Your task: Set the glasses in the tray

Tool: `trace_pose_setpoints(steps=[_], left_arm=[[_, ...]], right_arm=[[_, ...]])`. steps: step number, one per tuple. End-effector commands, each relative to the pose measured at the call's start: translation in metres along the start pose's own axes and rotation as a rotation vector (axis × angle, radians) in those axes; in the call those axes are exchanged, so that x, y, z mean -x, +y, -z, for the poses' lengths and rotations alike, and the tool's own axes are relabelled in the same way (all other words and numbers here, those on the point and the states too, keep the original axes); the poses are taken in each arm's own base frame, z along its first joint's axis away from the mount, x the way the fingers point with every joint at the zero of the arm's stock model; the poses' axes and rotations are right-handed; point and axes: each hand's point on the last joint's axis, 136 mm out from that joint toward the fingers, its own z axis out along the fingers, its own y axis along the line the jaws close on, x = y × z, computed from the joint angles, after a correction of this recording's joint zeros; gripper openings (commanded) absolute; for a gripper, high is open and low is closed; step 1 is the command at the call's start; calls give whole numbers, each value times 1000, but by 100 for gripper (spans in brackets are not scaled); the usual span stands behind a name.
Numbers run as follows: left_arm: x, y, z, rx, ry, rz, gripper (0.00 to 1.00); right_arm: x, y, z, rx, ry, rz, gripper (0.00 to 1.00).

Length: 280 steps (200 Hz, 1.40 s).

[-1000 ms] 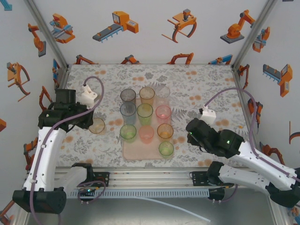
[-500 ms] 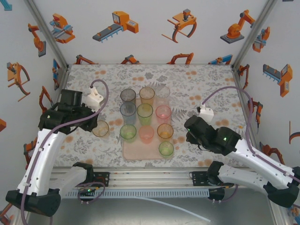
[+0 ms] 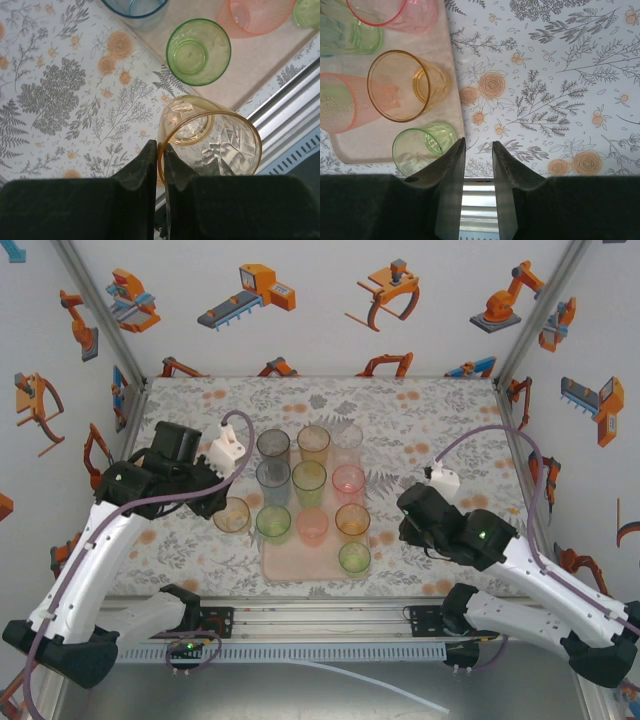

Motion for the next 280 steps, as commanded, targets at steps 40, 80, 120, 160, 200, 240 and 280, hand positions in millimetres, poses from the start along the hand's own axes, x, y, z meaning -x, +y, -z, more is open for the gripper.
trace_pose_setpoints(steps=[40,80,120,160,200,240,280], left_arm=[[14,-46,-12,-113,24,-149,16],[27,-80,-24,-182,-1,-222,16],[33,-106,-35,-245,-23,-280,16],[31,-128,-50,-291,-19,-344,16],[36,-140,-68,-309,-31,-373,16],[38,-155,-83,-338,-30,-405,16],[30,-170,-99,-353,-11,-442,16]], right_arm=[[4,-18,12,-36,-16,-74,30],[5,-30,22,-57,-31,-120,30],[5,-45,32,-74,-45,-173,30],[-2,-59,34,-88,-52,-222,30],[-10,-71,37,-86,-53,-263,29],[-14,-74,37,-99,-37,-260,28],[-13,-75,37,-105,-42,-263,28]])
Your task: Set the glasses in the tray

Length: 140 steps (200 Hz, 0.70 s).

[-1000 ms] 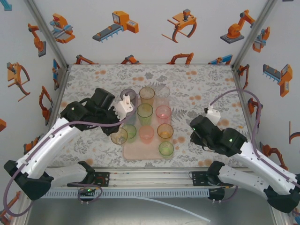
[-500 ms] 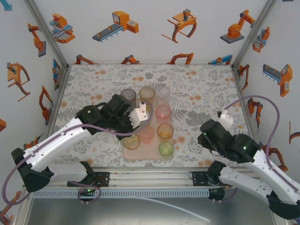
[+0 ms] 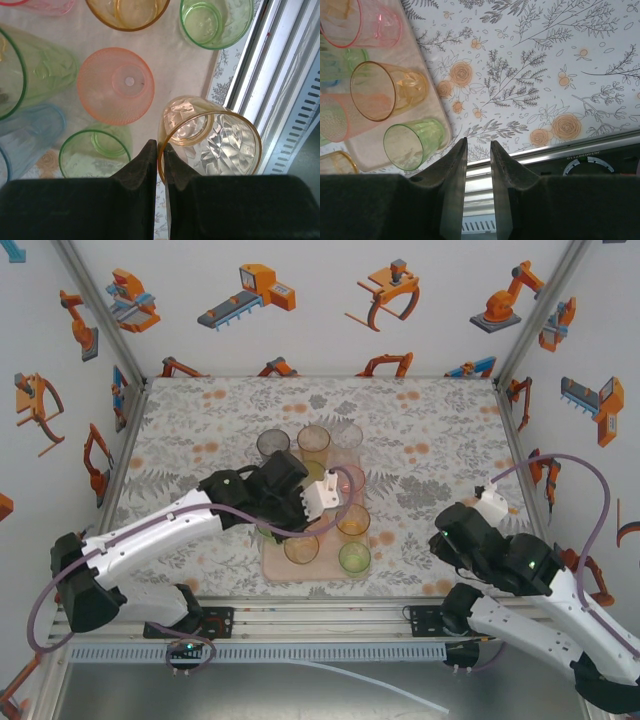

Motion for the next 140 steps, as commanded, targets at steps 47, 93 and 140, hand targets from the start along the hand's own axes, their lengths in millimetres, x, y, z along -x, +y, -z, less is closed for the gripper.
trace_pose_setpoints(steps=[47,93,140], left_arm=[[3,-22,-25,-44,11,-55,16],[-1,-20,-40,-30,36,-21,15],[-5,-14,-52,-1,52,18,14]], right_arm=[[3,-11,-2,-49,-26,-10,28],[1,-14,-1,-51,-24,-12,28],[-1,-19,-2,-44,-26,-23,28]])
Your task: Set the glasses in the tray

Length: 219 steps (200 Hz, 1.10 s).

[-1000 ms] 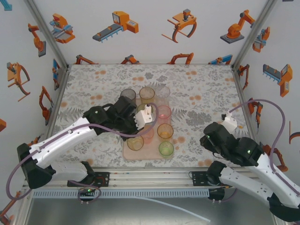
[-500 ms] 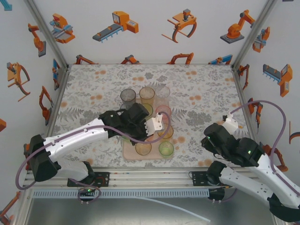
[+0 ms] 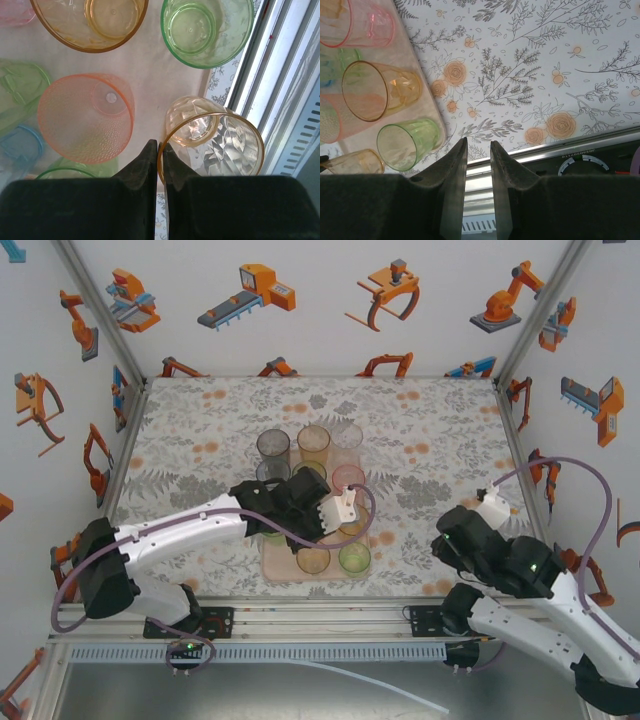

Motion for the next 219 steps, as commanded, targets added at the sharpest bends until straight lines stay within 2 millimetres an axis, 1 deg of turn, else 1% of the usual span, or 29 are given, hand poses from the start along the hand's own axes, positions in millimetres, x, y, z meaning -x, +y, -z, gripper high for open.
trace_pose_setpoints(steps=[1,74,102,132,157,219], left_arm=[[2,3,-5,20,-7,32,14],[-9,5,-19,29,34,63,13],[-8,7,-20,39,31,68,13],[-13,12,-22,70,40,75,13],[-18,12,-26,76,49,91,13],[-20,17,-30,108,41,114,12]], right_arm=[[2,-10,-1,-34,-26,-19,28],[0,-14,-2,-37,-26,-21,28],[-2,-16,-4,-42,-22,-19,28],[-3,-17,-6,-50,-21,-17,28],[-4,-19,-6,-49,-24,-19,28],[-6,-22,-8,-46,-25,-24,28]])
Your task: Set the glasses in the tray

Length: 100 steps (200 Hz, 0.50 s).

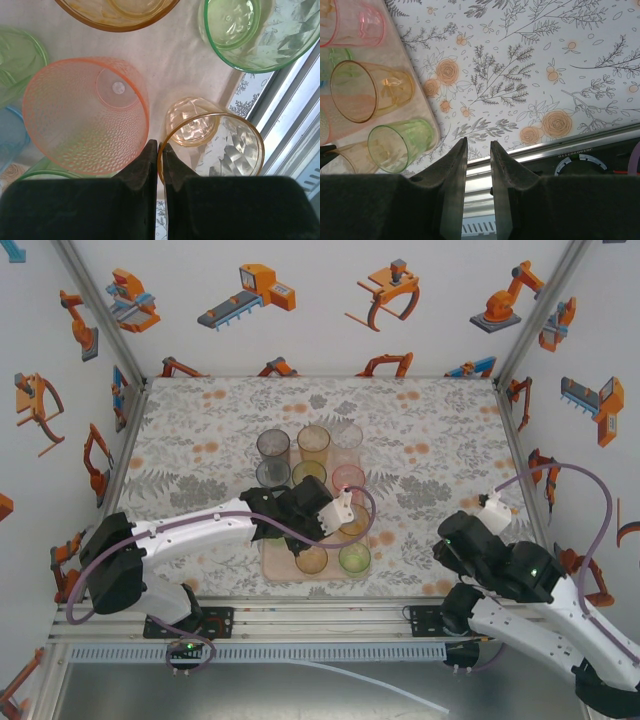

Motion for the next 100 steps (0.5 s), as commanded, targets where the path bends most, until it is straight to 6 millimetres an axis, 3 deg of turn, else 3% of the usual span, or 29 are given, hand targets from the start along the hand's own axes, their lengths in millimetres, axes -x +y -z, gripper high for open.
trace_pose_setpoints(steps=[1,100], left_arm=[[4,2,-1,20,-20,24,12],[1,-3,-10,-12,1,51,13]], right_arm=[[1,-11,-2,-37,-26,-12,28],[-1,-14,-4,-32,-25,-18,28]])
